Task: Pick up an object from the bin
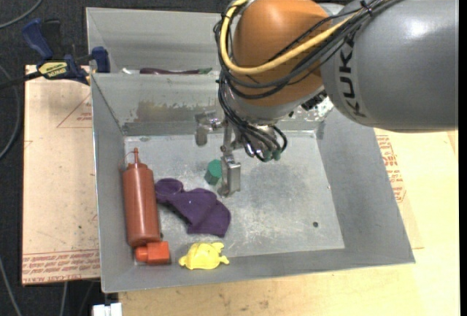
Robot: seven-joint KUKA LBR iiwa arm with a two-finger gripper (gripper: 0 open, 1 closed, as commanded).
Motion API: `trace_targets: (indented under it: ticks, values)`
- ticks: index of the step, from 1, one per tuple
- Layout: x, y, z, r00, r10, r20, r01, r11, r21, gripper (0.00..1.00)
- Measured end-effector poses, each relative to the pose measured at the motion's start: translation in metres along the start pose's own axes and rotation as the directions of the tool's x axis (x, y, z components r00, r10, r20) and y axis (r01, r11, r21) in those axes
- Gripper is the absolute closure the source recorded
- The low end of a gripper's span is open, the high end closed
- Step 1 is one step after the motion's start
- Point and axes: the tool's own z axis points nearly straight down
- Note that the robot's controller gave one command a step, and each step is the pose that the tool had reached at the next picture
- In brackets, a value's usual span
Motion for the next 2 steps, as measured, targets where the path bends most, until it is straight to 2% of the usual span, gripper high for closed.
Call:
trace_targets:
  ticks: [1, 2]
  values:
    - [0.008, 0.006, 0.026, 0.970, 0.243, -0.011, -0.243, 0.970, 0.004, 0.00]
    - [0.003, -0.013, 0.061, 0.996, 0.086, 0.000, -0.086, 0.996, -0.001, 0.00]
